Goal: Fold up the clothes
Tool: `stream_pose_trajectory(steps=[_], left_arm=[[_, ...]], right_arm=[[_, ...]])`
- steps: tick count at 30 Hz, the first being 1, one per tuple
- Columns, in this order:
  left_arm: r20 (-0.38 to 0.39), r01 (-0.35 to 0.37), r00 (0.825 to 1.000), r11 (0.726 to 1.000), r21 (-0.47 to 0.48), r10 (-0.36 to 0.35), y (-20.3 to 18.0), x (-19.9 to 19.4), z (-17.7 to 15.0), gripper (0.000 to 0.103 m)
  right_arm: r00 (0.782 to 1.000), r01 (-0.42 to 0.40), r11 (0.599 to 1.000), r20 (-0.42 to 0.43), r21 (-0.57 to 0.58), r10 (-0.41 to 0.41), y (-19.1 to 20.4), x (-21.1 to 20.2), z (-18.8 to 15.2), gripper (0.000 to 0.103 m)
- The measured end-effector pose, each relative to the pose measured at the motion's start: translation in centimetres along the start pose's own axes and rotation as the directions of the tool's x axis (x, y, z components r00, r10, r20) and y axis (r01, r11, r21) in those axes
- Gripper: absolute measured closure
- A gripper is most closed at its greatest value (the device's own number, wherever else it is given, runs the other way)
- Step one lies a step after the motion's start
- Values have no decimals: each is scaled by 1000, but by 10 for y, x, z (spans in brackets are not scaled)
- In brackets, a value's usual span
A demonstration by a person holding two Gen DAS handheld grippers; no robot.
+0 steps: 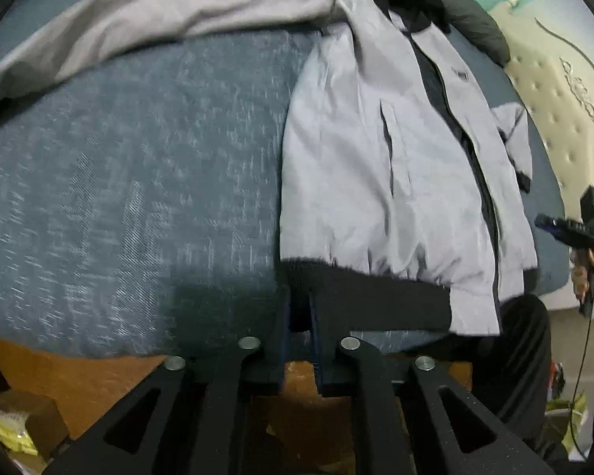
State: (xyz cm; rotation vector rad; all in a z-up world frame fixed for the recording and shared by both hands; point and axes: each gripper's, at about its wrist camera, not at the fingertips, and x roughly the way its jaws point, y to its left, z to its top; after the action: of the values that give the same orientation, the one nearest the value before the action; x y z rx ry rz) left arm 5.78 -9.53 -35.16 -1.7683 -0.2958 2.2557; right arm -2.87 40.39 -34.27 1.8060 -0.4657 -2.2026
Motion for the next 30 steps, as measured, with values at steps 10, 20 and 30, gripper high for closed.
stream_pose_trajectory(steps=[10, 20, 30], left_arm=[[54, -36, 998, 997, 65, 33, -21, 22, 57, 58], [-23, -58, 998, 994, 95, 60, -16, 70, 82, 101], [70, -48, 997, 998, 33, 46, 26, 20, 69, 101]], right_arm=[[1000, 5, 1000, 7, 18, -5, 0, 1, 6, 81], [1000, 2, 1000, -7, 17, -2, -1, 11, 9, 81], [1000, 3, 1000, -7, 21, -3, -8, 14, 10, 81]])
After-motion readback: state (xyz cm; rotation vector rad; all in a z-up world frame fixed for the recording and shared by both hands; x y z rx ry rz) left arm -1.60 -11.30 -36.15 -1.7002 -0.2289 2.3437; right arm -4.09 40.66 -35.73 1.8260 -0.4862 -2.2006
